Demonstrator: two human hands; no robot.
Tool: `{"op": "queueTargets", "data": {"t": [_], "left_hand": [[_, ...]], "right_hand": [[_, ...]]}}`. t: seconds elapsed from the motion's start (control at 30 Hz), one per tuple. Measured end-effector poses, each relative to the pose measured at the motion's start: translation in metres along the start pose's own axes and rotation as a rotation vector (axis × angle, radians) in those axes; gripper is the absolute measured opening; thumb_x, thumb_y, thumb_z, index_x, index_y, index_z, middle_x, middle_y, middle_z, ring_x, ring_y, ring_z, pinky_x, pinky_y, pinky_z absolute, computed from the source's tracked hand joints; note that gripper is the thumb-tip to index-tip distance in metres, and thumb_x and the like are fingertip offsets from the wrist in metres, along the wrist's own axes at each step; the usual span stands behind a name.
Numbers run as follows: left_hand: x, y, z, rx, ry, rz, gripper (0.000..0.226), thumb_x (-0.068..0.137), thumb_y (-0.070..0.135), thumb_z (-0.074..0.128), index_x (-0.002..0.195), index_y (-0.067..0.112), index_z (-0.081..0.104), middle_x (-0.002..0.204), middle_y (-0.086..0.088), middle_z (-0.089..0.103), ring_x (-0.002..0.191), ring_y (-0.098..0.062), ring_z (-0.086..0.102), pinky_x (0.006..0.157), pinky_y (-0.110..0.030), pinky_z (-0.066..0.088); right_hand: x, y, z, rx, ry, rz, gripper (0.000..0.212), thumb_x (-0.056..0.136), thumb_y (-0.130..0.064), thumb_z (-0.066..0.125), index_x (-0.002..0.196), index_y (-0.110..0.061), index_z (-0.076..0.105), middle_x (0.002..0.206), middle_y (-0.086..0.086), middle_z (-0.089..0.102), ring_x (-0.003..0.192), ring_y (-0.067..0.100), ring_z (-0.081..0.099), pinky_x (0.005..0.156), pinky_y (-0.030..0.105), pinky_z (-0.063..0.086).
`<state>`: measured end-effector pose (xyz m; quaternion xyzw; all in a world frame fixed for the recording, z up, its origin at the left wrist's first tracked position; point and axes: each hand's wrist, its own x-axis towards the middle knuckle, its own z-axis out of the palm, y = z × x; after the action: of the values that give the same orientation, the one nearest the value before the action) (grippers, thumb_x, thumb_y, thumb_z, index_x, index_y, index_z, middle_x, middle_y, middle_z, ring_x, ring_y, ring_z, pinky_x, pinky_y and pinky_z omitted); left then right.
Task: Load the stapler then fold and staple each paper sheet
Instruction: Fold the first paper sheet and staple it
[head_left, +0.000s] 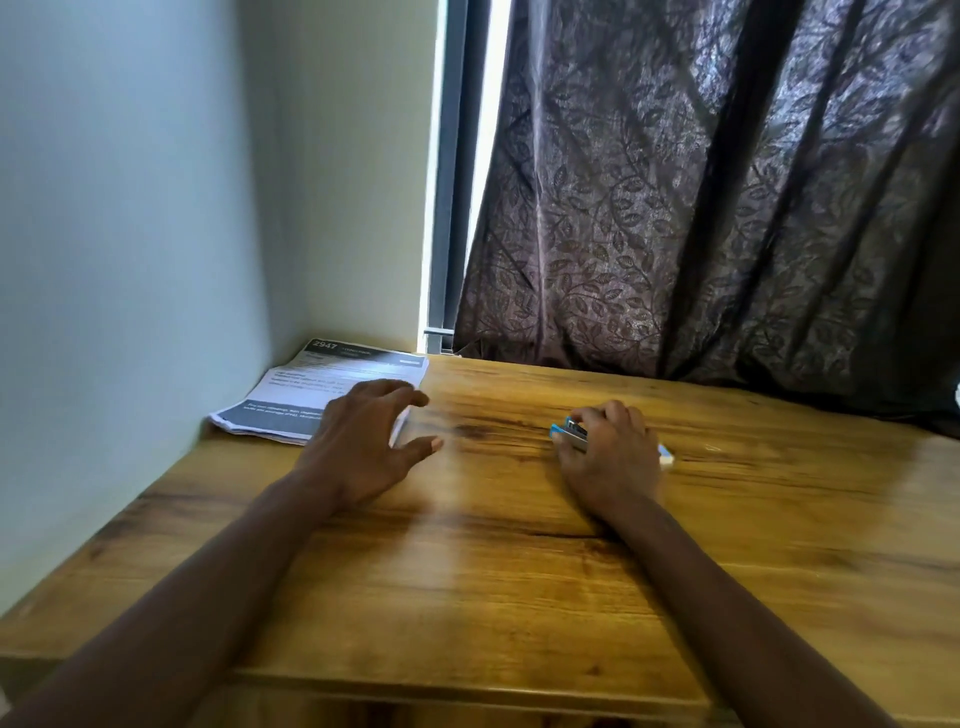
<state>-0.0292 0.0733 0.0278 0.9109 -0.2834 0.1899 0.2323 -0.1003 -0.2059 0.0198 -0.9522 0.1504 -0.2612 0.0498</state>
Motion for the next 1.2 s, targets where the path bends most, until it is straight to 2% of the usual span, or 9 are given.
{"op": "queueTargets", "data": {"t": [0.1,0.2,0.33,0.53,0.73,0.83,0.97,1.1,1.2], "left_hand": [[-0.010,-0.034,-0.018,0.139,-0.059,-0.082,0.104,0.066,0.100,0.022,0.148,0.038,0.039,0.160,0.004,0.036,0.148,-0.021,0.034,0.118,-0.050,0.031],[-0.015,-0.065,-0.027,0.241,-0.088,-0.170,0.115,0.060,0.103,0.006,0.153,0.038,0.026,0.167,0.004,0.022,0.154,-0.020,0.020,0.123,-0.053,0.018],[-0.018,-0.083,-0.020,0.287,-0.217,-0.332,0.109,0.064,0.101,0.012,0.156,0.042,0.016,0.170,0.007,0.007,0.157,-0.016,0.004,0.124,-0.056,0.002],[-0.011,-0.093,-0.010,0.260,-0.287,-0.356,0.102,0.066,0.097,0.011,0.151,0.043,0.027,0.167,0.005,0.024,0.154,-0.019,0.020,0.121,-0.064,0.005],[-0.011,-0.095,-0.007,0.239,-0.216,-0.346,0.093,0.071,0.095,0.019,0.144,0.042,0.037,0.158,0.006,0.036,0.148,-0.019,0.029,0.120,-0.064,0.011],[-0.009,-0.094,-0.009,0.184,-0.196,-0.339,0.086,0.075,0.093,0.022,0.140,0.041,0.044,0.151,0.011,0.044,0.145,-0.016,0.034,0.120,-0.062,0.011],[-0.009,-0.091,-0.012,0.173,-0.176,-0.338,0.080,0.080,0.090,0.025,0.137,0.039,0.047,0.147,0.011,0.047,0.142,-0.015,0.037,0.120,-0.062,0.012],[-0.010,-0.092,-0.013,0.158,-0.159,-0.340,0.076,0.083,0.087,0.027,0.138,0.038,0.046,0.147,0.009,0.048,0.142,-0.016,0.038,0.119,-0.063,0.012],[-0.010,-0.091,-0.014,0.147,-0.133,-0.339,0.078,0.081,0.087,0.024,0.138,0.038,0.047,0.147,0.008,0.049,0.142,-0.016,0.038,0.119,-0.062,0.013]], "right_hand": [[0.005,-0.034,0.006,0.244,-0.079,-0.017,0.037,0.095,-0.050,0.057,0.116,-0.020,0.068,0.115,0.000,0.063,0.115,0.022,0.055,0.094,0.037,0.047],[0.017,-0.078,0.015,0.425,-0.192,-0.005,0.028,0.092,-0.045,0.064,0.095,-0.019,0.073,0.096,0.000,0.073,0.096,0.022,0.066,0.081,0.036,0.054],[0.048,-0.137,0.042,0.455,-0.340,0.011,0.037,0.088,-0.053,0.062,0.085,-0.017,0.071,0.092,0.006,0.075,0.089,0.026,0.068,0.074,0.036,0.054],[0.091,-0.197,0.059,0.473,-0.374,0.153,0.057,0.094,-0.057,0.056,0.132,-0.014,0.056,0.136,0.010,0.062,0.124,0.035,0.058,0.099,0.040,0.050],[0.112,-0.208,0.077,0.680,-0.315,0.481,0.065,0.073,-0.035,0.088,0.125,-0.011,0.057,0.125,0.010,0.068,0.109,0.031,0.068,0.090,0.038,0.058],[0.119,-0.204,0.083,0.795,-0.262,0.524,0.054,0.067,-0.026,0.094,0.111,-0.009,0.069,0.111,0.009,0.074,0.097,0.028,0.071,0.084,0.037,0.060],[0.111,-0.189,0.089,0.774,-0.212,0.366,0.014,0.079,-0.015,0.084,0.092,-0.016,0.079,0.103,0.005,0.077,0.096,0.023,0.070,0.088,0.036,0.059],[0.106,-0.171,0.085,0.631,-0.164,0.049,0.022,0.083,-0.019,0.079,0.105,-0.018,0.078,0.107,0.005,0.077,0.100,0.024,0.071,0.094,0.040,0.057],[0.106,-0.165,0.073,0.372,-0.091,-0.218,0.012,0.088,-0.019,0.074,0.099,-0.019,0.079,0.106,0.004,0.076,0.100,0.025,0.070,0.086,0.038,0.057]]}}
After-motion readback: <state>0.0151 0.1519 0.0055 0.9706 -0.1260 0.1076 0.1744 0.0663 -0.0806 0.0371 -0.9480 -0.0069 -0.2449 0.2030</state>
